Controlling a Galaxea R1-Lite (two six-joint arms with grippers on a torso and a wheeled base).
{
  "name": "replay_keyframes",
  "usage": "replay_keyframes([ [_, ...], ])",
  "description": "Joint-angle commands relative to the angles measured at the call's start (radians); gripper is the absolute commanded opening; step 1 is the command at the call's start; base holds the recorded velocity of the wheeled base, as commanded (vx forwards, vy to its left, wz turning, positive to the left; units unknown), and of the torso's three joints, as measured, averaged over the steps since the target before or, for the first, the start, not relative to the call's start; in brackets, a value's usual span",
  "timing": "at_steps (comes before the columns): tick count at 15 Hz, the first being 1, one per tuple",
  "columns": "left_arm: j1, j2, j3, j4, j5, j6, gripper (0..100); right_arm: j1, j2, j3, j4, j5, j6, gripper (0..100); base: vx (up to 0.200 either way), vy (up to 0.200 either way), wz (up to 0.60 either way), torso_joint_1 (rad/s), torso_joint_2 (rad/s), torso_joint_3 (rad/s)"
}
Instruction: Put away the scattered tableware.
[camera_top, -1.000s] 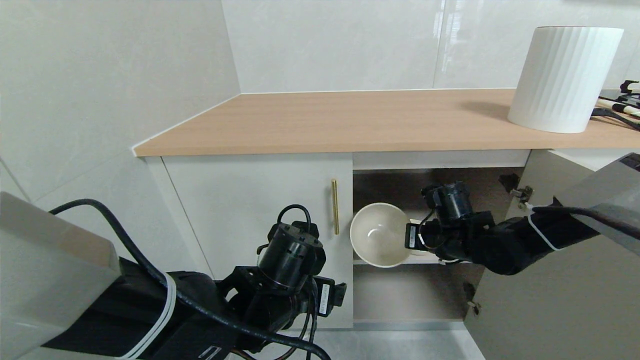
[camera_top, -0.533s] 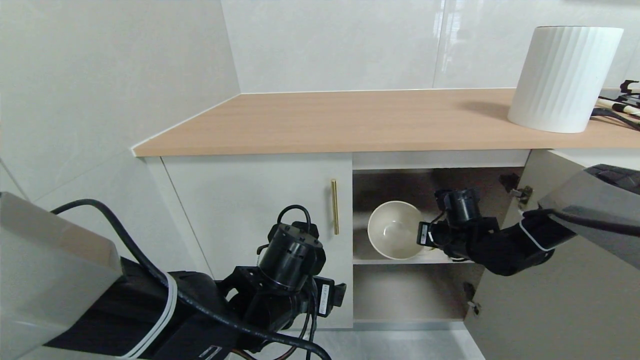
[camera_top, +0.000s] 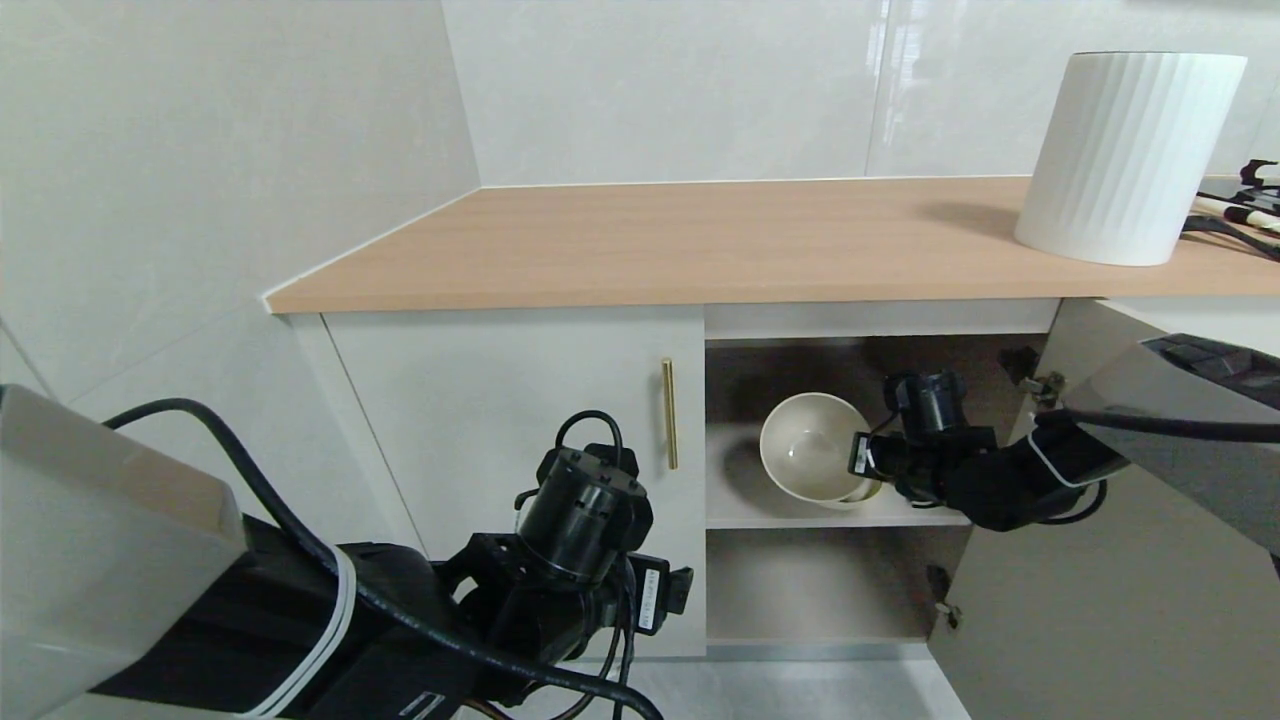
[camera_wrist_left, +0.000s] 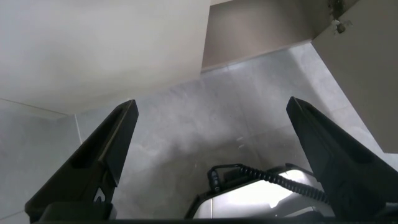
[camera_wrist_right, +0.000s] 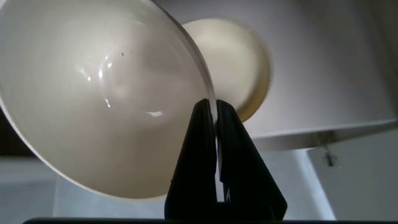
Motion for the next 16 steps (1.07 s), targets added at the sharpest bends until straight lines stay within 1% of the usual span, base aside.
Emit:
replay_keyframes([
  [1,0.000,0.001,0.000,-0.001,0.001,0.000,100,-0.023,0.035,-0.030,-0.001,-0.003,0.000,0,0.000,0.000,0.00,0.000,0.00,0.000],
  [7,0.000,0.003,0.000,-0.001,0.001,0.000,100,-0.043,0.078,-0.091,-0.001,-0.020,0.003,0,0.000,0.000,0.00,0.000,0.00,0.000],
  [9,0.000,0.003,0.000,-0.001,0.001,0.000,100,-0.055,0.083,-0.096,-0.001,-0.021,0.003,0,0.000,0.000,0.00,0.000,0.00,0.000],
  [16,0.000,0.003,0.002,-0.001,0.001,0.000,100,-0.057,0.121,-0.116,0.006,-0.032,0.002,0,0.000,0.000,0.00,0.000,0.00,0.000],
])
